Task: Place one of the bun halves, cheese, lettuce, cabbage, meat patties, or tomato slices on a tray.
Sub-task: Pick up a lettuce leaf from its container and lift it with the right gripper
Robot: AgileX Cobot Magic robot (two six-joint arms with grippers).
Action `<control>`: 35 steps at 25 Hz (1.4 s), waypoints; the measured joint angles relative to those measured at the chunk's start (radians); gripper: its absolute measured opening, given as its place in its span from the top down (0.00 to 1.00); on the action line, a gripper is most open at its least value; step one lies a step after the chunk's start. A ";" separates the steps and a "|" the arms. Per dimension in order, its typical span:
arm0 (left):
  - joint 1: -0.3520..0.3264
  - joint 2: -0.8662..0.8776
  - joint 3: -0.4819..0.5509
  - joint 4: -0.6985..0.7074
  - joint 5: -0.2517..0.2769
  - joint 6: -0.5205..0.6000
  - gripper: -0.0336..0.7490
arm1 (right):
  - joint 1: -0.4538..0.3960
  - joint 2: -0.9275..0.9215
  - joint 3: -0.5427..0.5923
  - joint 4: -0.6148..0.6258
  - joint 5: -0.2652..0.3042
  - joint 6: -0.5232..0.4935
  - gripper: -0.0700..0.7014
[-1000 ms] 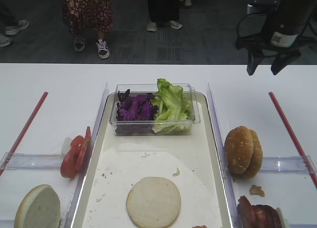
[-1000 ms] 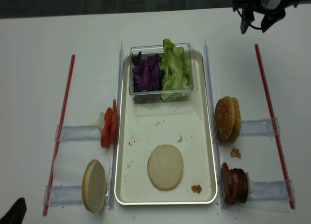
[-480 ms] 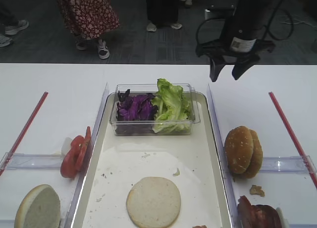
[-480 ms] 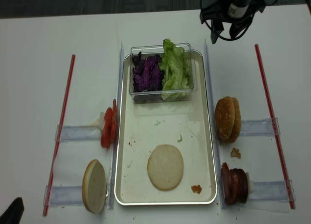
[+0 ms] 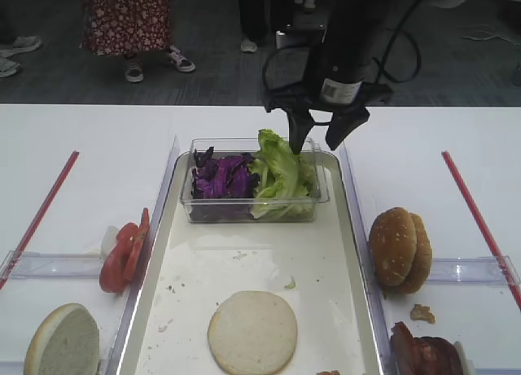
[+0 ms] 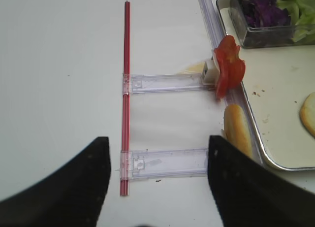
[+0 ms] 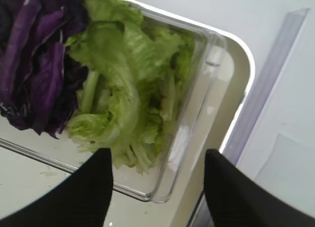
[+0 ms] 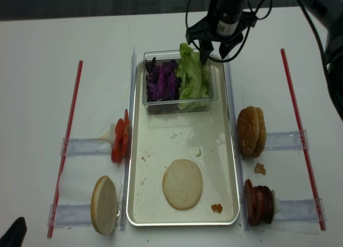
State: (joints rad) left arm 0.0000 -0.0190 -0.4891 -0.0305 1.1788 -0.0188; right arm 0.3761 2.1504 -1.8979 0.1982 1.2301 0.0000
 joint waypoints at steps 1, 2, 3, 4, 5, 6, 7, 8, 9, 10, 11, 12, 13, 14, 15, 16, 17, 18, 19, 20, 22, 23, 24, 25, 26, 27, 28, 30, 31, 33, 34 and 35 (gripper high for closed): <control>0.000 0.000 0.000 0.000 0.000 0.000 0.43 | 0.007 0.009 0.000 0.005 0.000 0.000 0.35; 0.000 0.000 0.000 0.000 0.000 0.000 0.43 | 0.012 0.017 0.000 0.006 0.000 0.000 0.35; 0.000 0.000 0.000 0.000 0.000 0.000 0.43 | 0.020 0.027 0.000 0.006 0.000 0.000 0.35; 0.000 0.000 0.000 0.000 0.000 0.000 0.43 | 0.024 0.036 0.000 0.007 0.000 0.000 0.35; 0.000 0.000 0.000 0.000 0.000 0.000 0.43 | 0.025 0.044 0.000 0.013 0.000 0.000 0.35; 0.000 0.000 0.000 0.000 0.000 0.000 0.43 | 0.028 0.048 0.000 0.021 0.000 0.000 0.35; 0.000 0.000 0.000 0.000 0.000 0.000 0.43 | 0.028 0.052 0.000 0.031 0.000 0.000 0.35; 0.000 0.000 0.000 0.000 0.000 0.000 0.43 | 0.028 0.058 0.000 0.044 0.000 0.000 0.35; 0.000 0.000 0.000 0.000 0.000 0.000 0.43 | 0.028 0.062 0.000 0.049 0.000 0.000 0.35; 0.000 0.000 0.000 0.000 0.000 0.000 0.43 | 0.028 0.069 0.000 0.054 -0.005 0.000 0.35; 0.000 0.000 0.000 0.000 0.000 0.000 0.43 | 0.030 0.074 0.000 0.054 -0.016 0.000 0.35; 0.000 0.000 0.000 0.000 0.000 0.000 0.43 | 0.030 0.079 0.000 0.054 -0.025 0.000 0.35; 0.000 0.000 0.000 0.000 0.000 0.000 0.43 | 0.030 0.083 0.000 0.054 -0.035 0.000 0.36; 0.000 0.000 0.000 0.000 0.000 0.000 0.43 | 0.032 0.086 0.000 0.054 -0.044 0.000 0.37; 0.000 0.000 0.000 0.000 0.000 0.000 0.43 | 0.032 0.091 0.000 0.054 -0.054 0.000 0.38; 0.000 0.000 0.000 0.000 0.000 0.000 0.43 | 0.032 0.093 0.000 0.054 -0.062 0.000 0.40; 0.000 0.000 0.000 0.000 0.000 0.000 0.43 | 0.034 0.096 0.000 0.054 -0.068 0.000 0.40; 0.000 0.000 0.000 0.000 0.000 0.000 0.43 | 0.034 0.096 0.000 0.054 -0.078 0.000 0.41; 0.000 0.000 0.000 0.000 0.000 -0.002 0.43 | 0.034 0.096 0.000 0.054 -0.085 0.000 0.41; 0.000 0.000 0.000 0.000 0.000 -0.002 0.43 | 0.034 0.096 0.000 0.054 -0.091 0.000 0.42; 0.000 0.000 0.000 0.000 0.000 -0.002 0.43 | 0.034 0.096 0.000 0.054 -0.101 0.000 0.42; 0.000 0.000 0.000 0.000 0.000 -0.002 0.43 | 0.034 0.096 0.000 0.054 -0.106 0.000 0.42; 0.000 0.000 0.000 0.000 0.000 -0.002 0.43 | 0.034 0.096 0.000 0.054 -0.109 0.000 0.43; 0.000 0.000 0.000 0.000 0.000 -0.002 0.43 | 0.034 0.096 0.000 0.054 -0.113 0.000 0.43; 0.000 0.000 0.000 0.000 0.000 -0.002 0.43 | 0.034 0.096 0.000 0.054 -0.118 0.000 0.44; 0.000 0.000 0.000 0.000 0.000 -0.002 0.43 | 0.034 0.096 0.000 0.054 -0.123 0.005 0.44; 0.000 0.000 0.000 0.000 0.000 -0.002 0.43 | 0.034 0.096 0.000 0.054 -0.126 0.005 0.44; 0.000 0.000 0.000 0.000 0.000 -0.002 0.43 | 0.034 0.096 0.000 0.054 -0.127 0.007 0.44; 0.000 0.000 0.000 0.000 0.000 -0.002 0.43 | 0.034 0.099 0.000 0.054 -0.130 0.007 0.45; 0.000 0.000 0.000 0.000 0.000 -0.002 0.43 | 0.034 0.106 0.000 0.054 -0.131 0.009 0.45; 0.000 0.000 0.000 0.000 0.000 -0.002 0.43 | 0.034 0.112 0.000 0.054 -0.131 0.009 0.46; 0.000 0.000 0.000 0.000 0.000 -0.002 0.43 | 0.034 0.116 0.000 0.054 -0.131 0.009 0.47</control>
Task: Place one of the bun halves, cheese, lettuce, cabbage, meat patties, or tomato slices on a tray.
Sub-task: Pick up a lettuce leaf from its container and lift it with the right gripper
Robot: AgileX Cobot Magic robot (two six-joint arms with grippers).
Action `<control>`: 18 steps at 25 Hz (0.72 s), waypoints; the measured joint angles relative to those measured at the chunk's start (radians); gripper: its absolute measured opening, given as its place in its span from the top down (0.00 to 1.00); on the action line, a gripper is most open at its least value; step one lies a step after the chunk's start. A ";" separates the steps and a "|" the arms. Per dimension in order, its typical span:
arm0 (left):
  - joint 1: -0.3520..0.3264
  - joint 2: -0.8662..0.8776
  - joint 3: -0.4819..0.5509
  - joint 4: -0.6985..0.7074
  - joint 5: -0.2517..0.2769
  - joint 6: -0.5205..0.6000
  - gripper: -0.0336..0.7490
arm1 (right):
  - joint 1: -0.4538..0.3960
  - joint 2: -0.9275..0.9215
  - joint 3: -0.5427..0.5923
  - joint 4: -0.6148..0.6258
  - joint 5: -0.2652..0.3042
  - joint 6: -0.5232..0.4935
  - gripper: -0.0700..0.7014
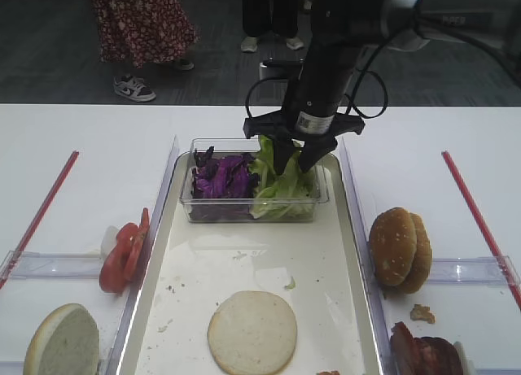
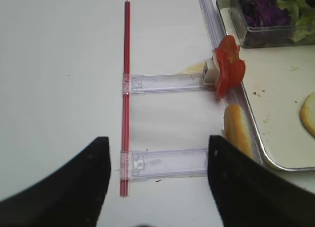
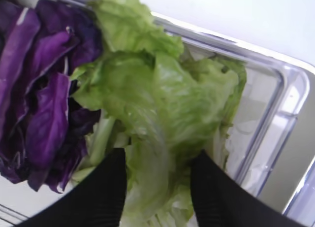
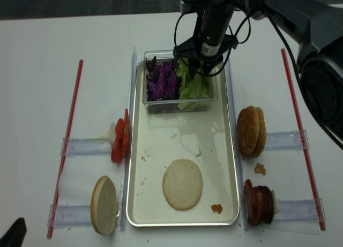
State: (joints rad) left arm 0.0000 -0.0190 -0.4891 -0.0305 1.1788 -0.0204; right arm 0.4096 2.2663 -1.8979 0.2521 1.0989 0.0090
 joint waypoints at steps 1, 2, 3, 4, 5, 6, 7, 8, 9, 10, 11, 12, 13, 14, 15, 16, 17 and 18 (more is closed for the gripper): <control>0.000 0.000 0.000 0.000 0.000 0.000 0.43 | 0.000 0.000 0.000 -0.002 0.000 0.000 0.49; 0.000 0.000 0.000 0.000 0.000 0.000 0.43 | 0.000 0.000 0.000 -0.005 0.000 0.000 0.51; 0.000 0.000 0.000 0.000 0.000 0.000 0.43 | 0.000 0.000 0.000 -0.009 0.000 0.004 0.53; 0.000 0.000 0.000 0.000 0.000 0.000 0.43 | 0.000 0.000 0.000 -0.014 0.000 0.007 0.55; 0.000 0.000 0.000 0.000 0.000 0.000 0.43 | 0.000 0.000 0.000 -0.016 0.000 0.011 0.57; 0.000 0.000 0.000 0.000 0.000 0.000 0.43 | 0.000 0.000 0.000 -0.018 0.000 0.015 0.59; 0.000 0.000 0.000 0.000 0.000 0.000 0.43 | 0.000 0.000 0.000 -0.017 0.000 0.018 0.61; 0.000 0.000 0.000 0.000 0.000 0.000 0.43 | 0.000 0.000 0.000 -0.017 0.000 0.018 0.63; 0.000 0.000 0.000 0.000 0.000 0.000 0.43 | 0.000 0.000 0.000 -0.018 0.000 0.018 0.66; 0.000 0.000 0.000 0.000 0.000 0.000 0.43 | 0.000 0.000 0.000 -0.018 0.000 0.018 0.68; 0.000 0.000 0.000 0.000 0.000 0.000 0.43 | 0.000 0.000 0.000 -0.018 0.000 0.018 0.72; 0.000 0.000 0.000 0.000 0.000 0.000 0.43 | 0.000 0.000 0.000 -0.020 0.000 0.018 0.76; 0.000 0.000 0.000 0.000 0.000 -0.002 0.43 | 0.000 0.000 0.000 -0.020 0.000 0.018 0.80; 0.000 0.000 0.000 0.000 0.000 -0.002 0.43 | 0.000 0.000 0.000 -0.022 0.000 0.018 0.83; 0.000 0.000 0.000 0.000 0.000 -0.002 0.43 | 0.000 0.000 0.000 -0.022 0.000 0.018 0.85; 0.000 0.000 0.000 0.000 0.000 -0.002 0.43 | 0.000 0.000 0.000 -0.023 0.000 0.018 0.86; 0.000 0.000 0.000 0.000 0.000 -0.002 0.43 | 0.000 0.000 0.000 -0.023 0.000 0.018 0.86; 0.000 0.000 0.000 0.002 0.000 -0.002 0.43 | 0.000 0.000 0.000 -0.024 0.000 0.018 0.86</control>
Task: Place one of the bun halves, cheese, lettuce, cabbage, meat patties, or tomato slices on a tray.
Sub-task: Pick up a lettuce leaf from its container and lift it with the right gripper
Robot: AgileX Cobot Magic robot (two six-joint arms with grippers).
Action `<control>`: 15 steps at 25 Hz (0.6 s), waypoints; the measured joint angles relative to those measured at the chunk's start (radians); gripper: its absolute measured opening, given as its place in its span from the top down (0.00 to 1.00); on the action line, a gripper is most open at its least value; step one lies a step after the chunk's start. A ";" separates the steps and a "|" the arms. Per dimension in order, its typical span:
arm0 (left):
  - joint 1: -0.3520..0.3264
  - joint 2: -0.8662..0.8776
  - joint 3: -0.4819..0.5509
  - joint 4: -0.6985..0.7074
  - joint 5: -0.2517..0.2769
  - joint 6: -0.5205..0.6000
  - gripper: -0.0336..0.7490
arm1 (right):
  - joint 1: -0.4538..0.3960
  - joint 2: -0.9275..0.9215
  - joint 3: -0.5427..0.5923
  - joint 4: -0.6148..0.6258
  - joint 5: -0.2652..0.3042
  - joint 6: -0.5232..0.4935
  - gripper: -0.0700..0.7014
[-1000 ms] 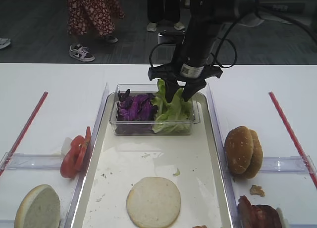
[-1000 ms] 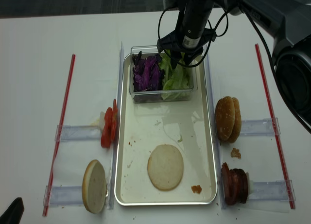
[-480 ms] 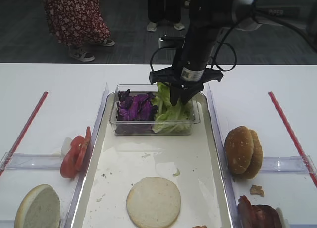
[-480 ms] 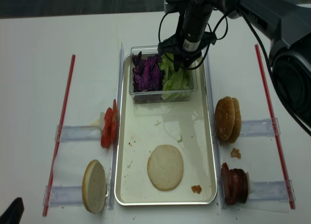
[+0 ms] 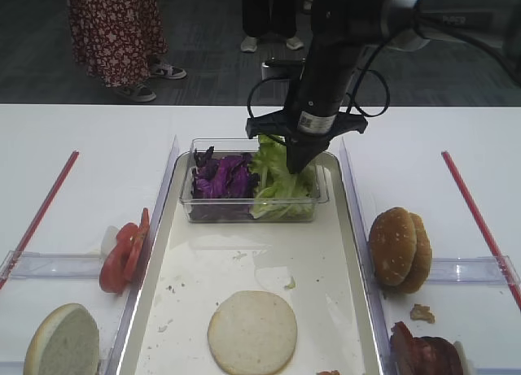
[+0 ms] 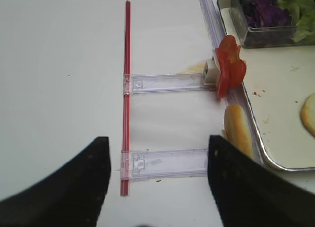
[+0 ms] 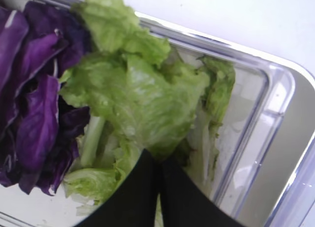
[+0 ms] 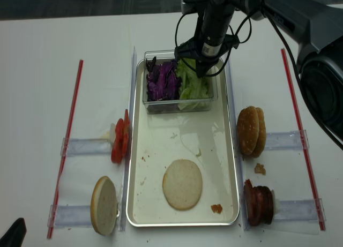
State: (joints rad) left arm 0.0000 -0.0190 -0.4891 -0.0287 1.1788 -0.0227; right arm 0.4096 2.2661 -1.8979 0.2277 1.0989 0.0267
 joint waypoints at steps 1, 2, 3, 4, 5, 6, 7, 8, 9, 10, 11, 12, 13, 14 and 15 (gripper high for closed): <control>0.000 0.000 0.000 0.000 0.000 0.000 0.43 | 0.000 0.000 0.000 -0.002 0.000 0.000 0.86; 0.000 0.000 0.000 0.000 0.000 0.000 0.43 | 0.000 0.000 0.000 -0.005 0.000 0.000 0.86; 0.000 0.000 0.000 0.000 0.000 0.000 0.43 | 0.000 0.000 0.000 -0.009 0.002 0.000 0.86; 0.000 0.000 0.000 0.000 0.000 0.000 0.43 | 0.000 0.000 0.000 -0.014 0.002 0.000 0.86; 0.000 0.000 0.000 0.000 0.000 0.000 0.43 | 0.000 -0.002 0.000 -0.021 0.006 0.000 0.86; 0.000 0.000 0.000 0.000 0.000 0.000 0.43 | 0.000 -0.007 0.000 -0.026 0.008 0.000 0.86; 0.000 0.000 0.000 0.000 0.000 0.000 0.43 | 0.000 -0.013 0.000 -0.030 0.010 0.000 0.86; 0.000 0.000 0.000 0.000 0.000 0.000 0.43 | 0.000 -0.022 0.000 -0.034 0.017 0.000 0.86; 0.000 0.000 0.000 0.000 0.000 0.000 0.43 | 0.000 -0.031 0.000 -0.035 0.022 0.000 0.86; 0.000 0.000 0.000 0.000 0.000 0.000 0.43 | 0.000 -0.041 0.000 -0.037 0.026 0.000 0.86; 0.000 0.000 0.000 0.000 0.000 0.000 0.43 | 0.000 -0.048 0.000 -0.037 0.031 0.000 0.86; 0.000 0.000 0.000 0.000 0.000 0.000 0.43 | 0.000 -0.057 0.000 -0.038 0.033 0.000 0.86; 0.000 0.000 0.000 0.000 0.000 0.000 0.43 | 0.000 -0.064 0.000 -0.038 0.037 0.000 0.86; 0.000 0.000 0.000 0.000 0.000 0.000 0.43 | 0.000 -0.072 0.000 -0.038 0.041 0.000 0.86; 0.000 0.000 0.000 0.000 0.000 0.000 0.43 | 0.000 -0.076 0.000 -0.038 0.044 0.000 0.86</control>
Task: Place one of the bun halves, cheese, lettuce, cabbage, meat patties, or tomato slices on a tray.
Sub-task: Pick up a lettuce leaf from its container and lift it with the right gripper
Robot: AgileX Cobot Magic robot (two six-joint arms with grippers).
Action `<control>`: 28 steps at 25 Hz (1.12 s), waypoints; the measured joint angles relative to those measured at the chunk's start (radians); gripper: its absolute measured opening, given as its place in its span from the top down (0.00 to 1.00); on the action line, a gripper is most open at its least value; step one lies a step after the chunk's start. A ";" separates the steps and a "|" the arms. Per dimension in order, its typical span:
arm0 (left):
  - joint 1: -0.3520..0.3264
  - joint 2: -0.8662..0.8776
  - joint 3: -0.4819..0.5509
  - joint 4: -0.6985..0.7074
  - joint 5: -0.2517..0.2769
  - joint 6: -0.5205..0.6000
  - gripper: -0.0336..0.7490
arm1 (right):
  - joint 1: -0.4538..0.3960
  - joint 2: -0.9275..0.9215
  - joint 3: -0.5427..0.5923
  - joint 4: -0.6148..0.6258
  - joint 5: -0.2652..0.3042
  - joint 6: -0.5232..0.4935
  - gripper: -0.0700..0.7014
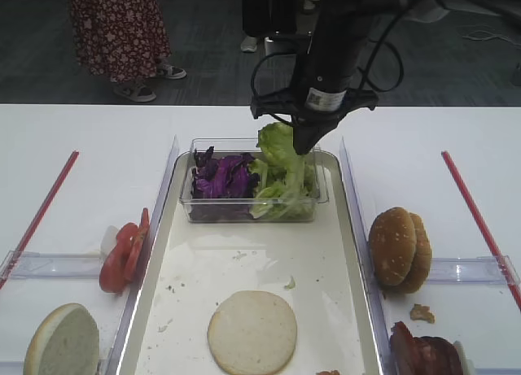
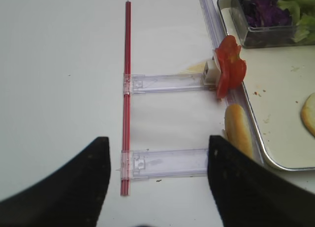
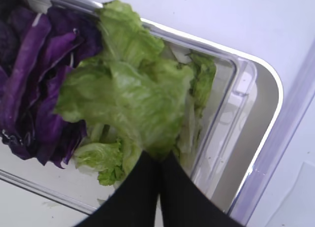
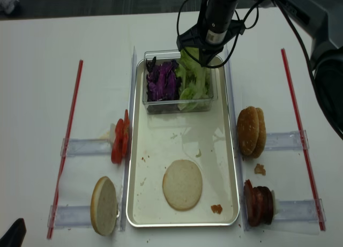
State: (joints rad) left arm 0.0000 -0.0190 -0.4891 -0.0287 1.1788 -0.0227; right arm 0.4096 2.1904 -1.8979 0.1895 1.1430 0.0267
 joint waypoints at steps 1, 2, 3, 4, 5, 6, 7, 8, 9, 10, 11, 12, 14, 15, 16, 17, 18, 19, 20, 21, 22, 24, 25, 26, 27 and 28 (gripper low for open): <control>0.000 0.000 0.000 0.000 0.000 0.000 0.43 | 0.000 -0.007 0.000 0.000 0.005 0.000 0.86; 0.000 0.000 0.000 0.000 0.000 0.000 0.43 | 0.000 -0.011 0.000 0.000 0.010 0.000 0.86; 0.000 0.000 0.000 0.000 0.000 0.000 0.43 | 0.000 -0.015 0.000 0.000 0.012 0.000 0.86; 0.000 0.000 0.000 0.000 0.000 0.000 0.43 | 0.000 -0.022 0.000 0.000 0.012 0.000 0.86; 0.000 0.000 0.000 0.000 0.000 0.000 0.43 | 0.000 -0.027 0.000 0.000 0.016 0.000 0.86; 0.000 0.000 0.000 0.000 0.000 0.000 0.43 | 0.000 -0.035 0.000 0.000 0.021 0.000 0.86; 0.000 0.000 0.000 0.000 0.000 0.000 0.43 | 0.000 -0.039 0.000 0.000 0.023 0.000 0.86; 0.000 0.000 0.000 0.000 0.000 0.000 0.43 | 0.000 -0.047 0.000 0.000 0.033 0.000 0.86; 0.000 0.000 0.000 0.000 0.000 0.000 0.43 | 0.000 -0.050 -0.005 0.000 0.047 0.000 0.86; 0.000 0.000 0.000 0.000 0.000 0.000 0.43 | 0.000 -0.053 -0.013 0.002 0.059 0.000 0.86; 0.000 0.000 0.002 0.000 0.000 0.000 0.43 | 0.000 -0.052 -0.026 0.006 0.074 0.000 0.86; 0.000 0.000 0.004 0.000 0.000 0.000 0.43 | 0.000 -0.052 -0.037 0.006 0.080 0.000 0.86; 0.000 0.000 0.006 0.002 0.000 0.000 0.43 | 0.000 -0.052 -0.068 0.010 0.088 0.000 0.86; 0.000 0.000 0.006 0.002 0.000 0.000 0.43 | 0.000 -0.052 -0.087 0.012 0.090 0.000 0.86; 0.000 0.000 0.006 0.002 0.000 0.000 0.43 | 0.000 -0.052 -0.103 0.014 0.092 0.000 0.86; 0.000 0.000 0.006 0.002 0.000 0.000 0.43 | 0.000 -0.052 -0.121 0.019 0.092 0.000 0.86; 0.000 0.000 0.006 0.002 0.000 0.000 0.43 | 0.000 -0.052 -0.138 0.024 0.092 0.000 0.86; 0.000 0.000 0.006 0.002 0.000 0.000 0.43 | 0.000 -0.052 -0.149 0.030 0.093 0.002 0.86; 0.000 0.000 0.006 0.002 0.000 0.000 0.43 | 0.000 -0.054 -0.159 0.040 0.095 0.005 0.86; 0.000 0.000 0.006 0.002 0.000 0.000 0.43 | 0.000 -0.054 -0.165 0.045 0.094 0.006 0.86; 0.000 0.000 0.006 0.002 0.000 0.000 0.43 | 0.000 -0.054 -0.169 0.052 0.095 0.007 0.86; 0.000 0.000 0.006 0.002 0.000 0.000 0.43 | 0.000 -0.054 -0.169 0.061 0.097 0.007 0.86; 0.000 0.000 0.006 0.002 0.000 0.000 0.43 | 0.000 -0.054 -0.169 0.066 0.098 0.011 0.86; 0.000 0.000 0.006 0.002 0.000 0.000 0.43 | 0.000 -0.054 -0.169 0.066 0.098 0.011 0.86; 0.000 0.000 0.006 0.002 0.000 0.000 0.43 | 0.000 -0.054 -0.169 0.068 0.098 0.015 0.86; 0.000 0.000 0.006 0.002 0.000 0.000 0.43 | 0.000 -0.054 -0.169 0.070 0.098 0.015 0.86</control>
State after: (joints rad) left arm 0.0000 -0.0190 -0.4832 -0.0271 1.1788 -0.0227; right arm 0.4096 2.1368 -2.0667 0.2595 1.2406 0.0415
